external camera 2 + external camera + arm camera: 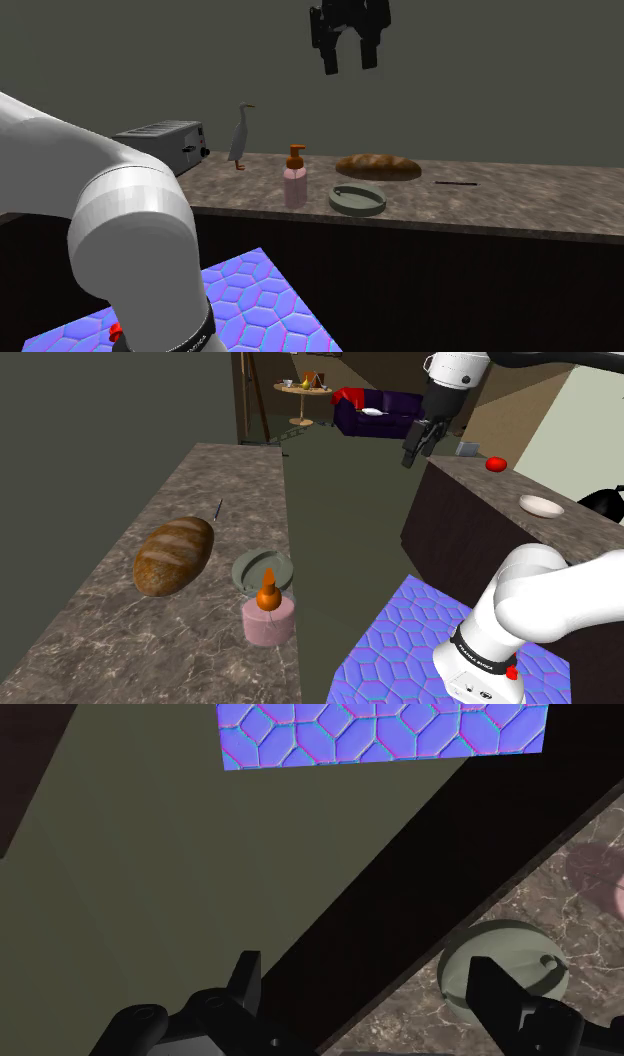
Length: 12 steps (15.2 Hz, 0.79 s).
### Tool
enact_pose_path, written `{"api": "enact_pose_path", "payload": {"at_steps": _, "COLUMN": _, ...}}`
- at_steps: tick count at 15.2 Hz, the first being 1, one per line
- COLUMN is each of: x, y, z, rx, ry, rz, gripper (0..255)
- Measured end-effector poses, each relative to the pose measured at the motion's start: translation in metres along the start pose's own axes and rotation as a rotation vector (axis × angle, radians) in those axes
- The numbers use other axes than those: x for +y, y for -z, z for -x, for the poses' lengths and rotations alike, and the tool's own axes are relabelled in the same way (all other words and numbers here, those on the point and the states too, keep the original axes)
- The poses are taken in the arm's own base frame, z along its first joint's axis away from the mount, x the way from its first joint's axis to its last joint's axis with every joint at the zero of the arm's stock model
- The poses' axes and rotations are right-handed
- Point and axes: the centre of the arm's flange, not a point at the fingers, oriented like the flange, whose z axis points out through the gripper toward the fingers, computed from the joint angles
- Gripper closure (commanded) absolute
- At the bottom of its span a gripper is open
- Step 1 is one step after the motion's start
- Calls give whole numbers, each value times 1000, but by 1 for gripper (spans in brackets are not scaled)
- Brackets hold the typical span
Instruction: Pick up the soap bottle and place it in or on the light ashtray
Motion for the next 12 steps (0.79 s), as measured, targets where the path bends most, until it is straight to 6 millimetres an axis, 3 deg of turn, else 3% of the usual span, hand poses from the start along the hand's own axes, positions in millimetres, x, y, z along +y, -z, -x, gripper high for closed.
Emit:
{"api": "enact_pose_path", "payload": {"at_steps": 3, "x": -11, "y": -9, "z": -3, "rx": -4, "ry": 3, "rz": -4, "gripper": 0}}
{"api": "enact_pose_path", "payload": {"at_steps": 12, "x": -114, "y": -57, "z": -34, "rx": -32, "ry": 20, "rz": -30, "gripper": 0}}
